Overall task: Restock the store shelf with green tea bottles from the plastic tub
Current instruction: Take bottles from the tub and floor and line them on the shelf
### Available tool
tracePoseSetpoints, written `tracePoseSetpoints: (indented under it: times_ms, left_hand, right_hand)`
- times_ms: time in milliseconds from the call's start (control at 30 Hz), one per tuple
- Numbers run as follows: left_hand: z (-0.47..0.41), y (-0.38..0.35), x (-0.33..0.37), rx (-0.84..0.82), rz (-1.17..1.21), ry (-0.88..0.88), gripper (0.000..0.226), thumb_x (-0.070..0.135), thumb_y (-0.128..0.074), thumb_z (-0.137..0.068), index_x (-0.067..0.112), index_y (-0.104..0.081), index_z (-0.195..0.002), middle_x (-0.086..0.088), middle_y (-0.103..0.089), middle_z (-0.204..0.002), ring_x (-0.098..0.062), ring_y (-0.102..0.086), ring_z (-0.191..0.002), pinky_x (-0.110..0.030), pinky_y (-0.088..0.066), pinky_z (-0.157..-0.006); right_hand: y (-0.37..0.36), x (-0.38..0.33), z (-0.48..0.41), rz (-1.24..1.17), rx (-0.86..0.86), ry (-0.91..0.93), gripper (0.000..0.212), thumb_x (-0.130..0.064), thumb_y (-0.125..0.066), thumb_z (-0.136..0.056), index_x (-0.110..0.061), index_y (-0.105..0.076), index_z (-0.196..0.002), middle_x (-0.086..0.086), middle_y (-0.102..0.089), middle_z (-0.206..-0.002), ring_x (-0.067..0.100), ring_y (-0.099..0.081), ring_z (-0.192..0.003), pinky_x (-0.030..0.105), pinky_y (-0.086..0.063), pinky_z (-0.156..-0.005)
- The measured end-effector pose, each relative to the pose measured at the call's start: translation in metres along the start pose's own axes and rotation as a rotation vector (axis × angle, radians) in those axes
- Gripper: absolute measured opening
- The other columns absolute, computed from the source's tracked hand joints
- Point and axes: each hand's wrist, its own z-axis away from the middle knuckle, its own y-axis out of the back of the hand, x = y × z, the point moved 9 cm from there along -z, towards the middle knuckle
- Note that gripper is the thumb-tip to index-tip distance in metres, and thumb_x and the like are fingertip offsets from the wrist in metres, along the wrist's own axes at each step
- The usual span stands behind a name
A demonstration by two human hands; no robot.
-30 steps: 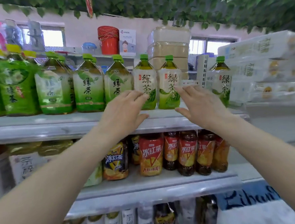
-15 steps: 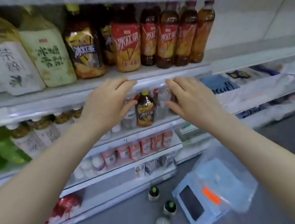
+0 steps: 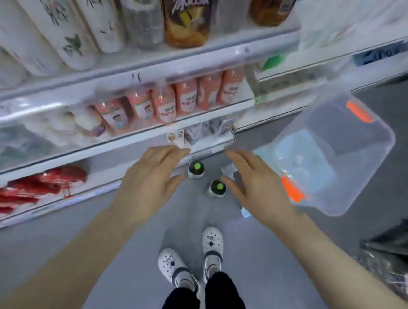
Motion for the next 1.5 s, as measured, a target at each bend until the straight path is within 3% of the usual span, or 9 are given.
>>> tracePoseSetpoints:
  times_ms: [267,367,467,700,900,1067,1200,1367,1500]
  left_hand:
    - [0.055,-0.205,-0.067,-0.244,0.112,0.162,0.064,0.015,-0.082,-0.075,0.018,-0.056,-0.134,-0.005,-0.059,-0.126,-0.026,-0.056,-0.112,-0.04,-0.056,-0.086]
    - [0.069,-0.276,-0.091,-0.3,0.128,0.19,0.066,0.016,-0.081,-0.076,0.016,-0.053,-0.137,-0.006,-0.057,-0.13,-0.022,-0.051,-0.115,-0.036,-0.051,-0.09]
    - [0.073,-0.346,-0.119,-0.348,0.145,0.223,0.072,0.016,-0.081,-0.076,0.013,-0.049,-0.141,-0.01,-0.053,-0.136,-0.028,-0.053,-0.118,-0.04,-0.05,-0.093]
    - [0.048,-0.484,-0.186,-0.401,0.1,0.231,0.093,0.019,-0.082,-0.074,0.012,-0.03,-0.151,-0.014,-0.034,-0.152,-0.033,-0.037,-0.135,-0.046,-0.046,-0.101]
    - [-0.009,-0.559,-0.239,-0.382,0.043,0.248,0.11,0.02,-0.084,-0.073,0.012,-0.011,-0.155,-0.012,-0.017,-0.16,-0.032,-0.022,-0.145,-0.042,-0.033,-0.113]
    - [-0.034,-0.607,-0.272,-0.362,0.088,0.268,0.103,0.016,-0.084,-0.071,0.011,-0.022,-0.153,-0.011,-0.03,-0.155,-0.031,-0.031,-0.14,-0.037,-0.027,-0.115]
    - [-0.035,-0.62,-0.282,-0.275,0.098,0.251,0.091,0.007,-0.085,-0.063,0.007,-0.041,-0.143,-0.015,-0.041,-0.148,-0.036,-0.04,-0.132,-0.04,-0.031,-0.113]
    - [-0.021,-0.618,-0.278,-0.138,0.047,0.344,0.081,0.031,-0.086,-0.06,0.007,-0.052,-0.129,-0.02,-0.05,-0.127,-0.039,-0.048,-0.109,-0.039,-0.04,-0.093]
    - [-0.005,-0.628,-0.277,-0.122,0.174,0.445,0.091,0.031,-0.088,-0.061,0.01,-0.044,-0.138,-0.02,-0.043,-0.132,-0.035,-0.045,-0.118,-0.036,-0.041,-0.096]
  right_hand:
    - [-0.211,0.124,0.068,-0.143,-0.34,-0.315,0.066,-0.023,-0.076,-0.083,-0.011,-0.048,-0.141,0.011,-0.057,-0.126,0.033,-0.06,-0.104,0.04,-0.051,-0.08]
    - [-0.282,0.166,0.086,-0.155,-0.421,-0.39,0.073,-0.022,-0.078,-0.082,-0.014,-0.042,-0.146,0.01,-0.053,-0.134,0.032,-0.058,-0.112,0.04,-0.05,-0.083]
    - [-0.349,0.206,0.094,-0.152,-0.501,-0.468,0.079,-0.023,-0.076,-0.084,-0.017,-0.033,-0.15,0.006,-0.043,-0.143,0.029,-0.055,-0.117,0.036,-0.046,-0.09]
    - [-0.474,0.29,0.081,-0.07,-0.526,-0.554,0.107,-0.025,-0.082,-0.077,-0.028,-0.009,-0.155,0.003,-0.021,-0.157,0.027,-0.034,-0.14,0.045,-0.045,-0.103]
    - [-0.534,0.332,0.068,-0.09,-0.448,-0.566,0.126,-0.03,-0.09,-0.066,-0.027,-0.003,-0.157,0.005,-0.02,-0.158,0.026,-0.031,-0.143,0.042,-0.045,-0.103]
    - [-0.564,0.353,0.072,-0.282,-0.341,-0.632,0.119,-0.03,-0.091,-0.062,-0.03,-0.017,-0.155,-0.004,-0.034,-0.153,0.019,-0.042,-0.135,0.04,-0.045,-0.104]
    - [-0.573,0.358,0.08,-0.378,-0.256,-0.665,0.104,-0.032,-0.091,-0.06,-0.021,-0.037,-0.148,-0.006,-0.052,-0.134,0.012,-0.051,-0.118,0.031,-0.046,-0.099]
    - [-0.582,0.361,0.086,-0.397,-0.244,-0.72,0.105,-0.024,-0.093,-0.058,-0.019,-0.036,-0.146,0.0,-0.049,-0.138,0.022,-0.051,-0.126,0.043,-0.048,-0.101]
    - [-0.582,0.363,0.085,-0.36,-0.191,-0.746,0.092,-0.025,-0.093,-0.058,-0.017,-0.044,-0.136,-0.007,-0.052,-0.12,0.018,-0.055,-0.115,0.025,-0.046,-0.087]
